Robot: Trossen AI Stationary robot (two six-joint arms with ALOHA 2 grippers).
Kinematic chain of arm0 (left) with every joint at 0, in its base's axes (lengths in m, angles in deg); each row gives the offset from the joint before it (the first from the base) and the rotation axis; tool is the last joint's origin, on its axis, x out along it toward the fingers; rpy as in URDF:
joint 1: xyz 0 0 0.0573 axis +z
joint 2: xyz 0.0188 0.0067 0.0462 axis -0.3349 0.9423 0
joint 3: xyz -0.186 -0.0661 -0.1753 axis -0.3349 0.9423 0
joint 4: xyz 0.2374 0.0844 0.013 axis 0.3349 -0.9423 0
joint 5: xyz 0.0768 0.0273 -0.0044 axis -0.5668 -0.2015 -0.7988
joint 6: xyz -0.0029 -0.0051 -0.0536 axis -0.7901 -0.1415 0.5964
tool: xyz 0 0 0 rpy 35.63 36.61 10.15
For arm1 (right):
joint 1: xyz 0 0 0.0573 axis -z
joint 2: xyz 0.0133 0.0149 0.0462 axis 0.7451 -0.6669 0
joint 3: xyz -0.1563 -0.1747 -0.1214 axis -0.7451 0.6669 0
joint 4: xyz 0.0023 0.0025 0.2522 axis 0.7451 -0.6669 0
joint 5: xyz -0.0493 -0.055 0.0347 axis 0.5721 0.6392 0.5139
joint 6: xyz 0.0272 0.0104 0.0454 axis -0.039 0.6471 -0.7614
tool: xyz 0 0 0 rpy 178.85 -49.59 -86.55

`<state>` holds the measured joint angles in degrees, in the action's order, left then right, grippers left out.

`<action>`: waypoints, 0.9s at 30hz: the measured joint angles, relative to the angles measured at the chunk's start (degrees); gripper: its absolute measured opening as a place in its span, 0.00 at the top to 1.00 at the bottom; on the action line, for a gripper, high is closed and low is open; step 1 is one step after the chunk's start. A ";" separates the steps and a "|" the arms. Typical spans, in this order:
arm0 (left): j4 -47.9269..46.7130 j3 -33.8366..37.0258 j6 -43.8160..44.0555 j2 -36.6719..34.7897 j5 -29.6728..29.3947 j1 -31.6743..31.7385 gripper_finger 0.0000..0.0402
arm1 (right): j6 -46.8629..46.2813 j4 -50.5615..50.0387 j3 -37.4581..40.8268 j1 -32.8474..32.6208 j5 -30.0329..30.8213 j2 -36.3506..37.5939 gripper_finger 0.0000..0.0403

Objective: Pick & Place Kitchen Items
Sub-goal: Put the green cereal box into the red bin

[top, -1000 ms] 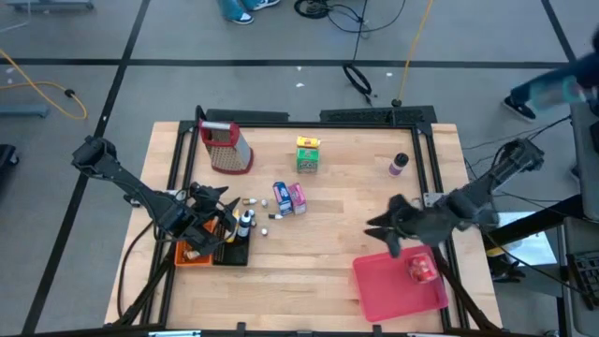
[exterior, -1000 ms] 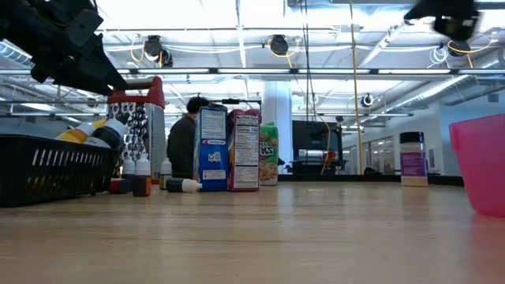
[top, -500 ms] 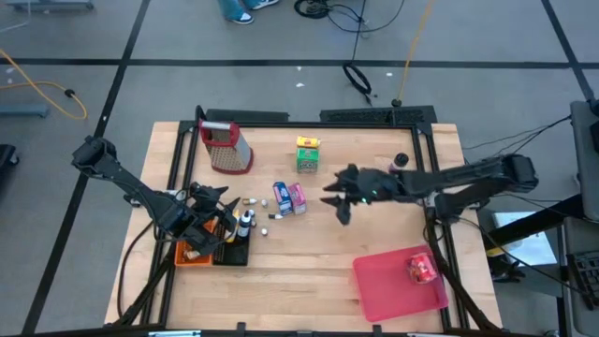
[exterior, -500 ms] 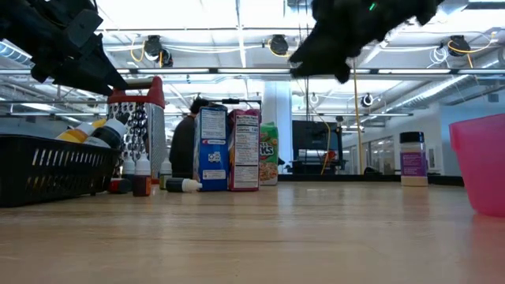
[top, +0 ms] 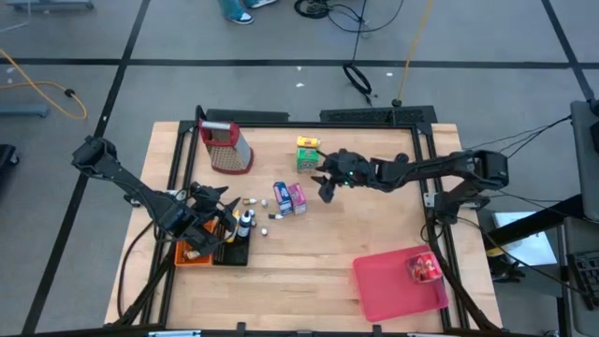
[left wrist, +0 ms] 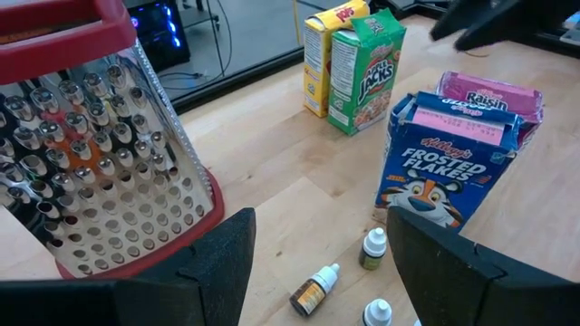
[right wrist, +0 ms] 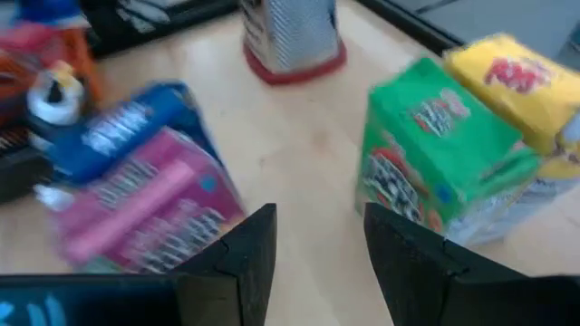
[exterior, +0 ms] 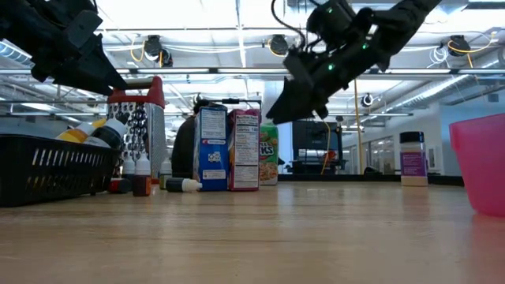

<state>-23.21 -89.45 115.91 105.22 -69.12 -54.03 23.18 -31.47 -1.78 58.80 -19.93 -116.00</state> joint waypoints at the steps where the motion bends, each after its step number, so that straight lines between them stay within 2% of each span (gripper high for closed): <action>1: 0.00 0.00 0.00 0.01 0.00 0.00 0.37 | 0.52 0.39 0.04 0.31 0.45 -0.58 0.60; 4: -0.02 0.00 0.02 0.00 -0.02 -0.02 0.37 | 2.14 1.34 0.00 0.93 2.90 -2.39 0.60; 9: -0.02 0.00 -0.20 0.01 -0.02 0.00 0.37 | 3.21 0.46 0.04 1.10 3.50 -2.33 0.60; 14: -0.02 0.00 -0.57 0.01 -0.06 -0.01 0.37 | 5.34 -0.10 0.00 0.93 9.31 -1.89 0.60; 23: -0.04 0.00 -0.90 0.00 -0.42 -0.02 0.37 | 7.29 3.77 0.11 1.79 9.36 -5.93 0.60; 27: -0.02 0.00 -0.90 0.00 -0.37 0.00 0.37 | 9.31 7.65 0.00 1.99 11.89 -8.16 0.60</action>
<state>-23.23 -89.45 115.01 105.22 -69.50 -54.02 32.49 -23.81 -1.79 60.78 -8.04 -124.16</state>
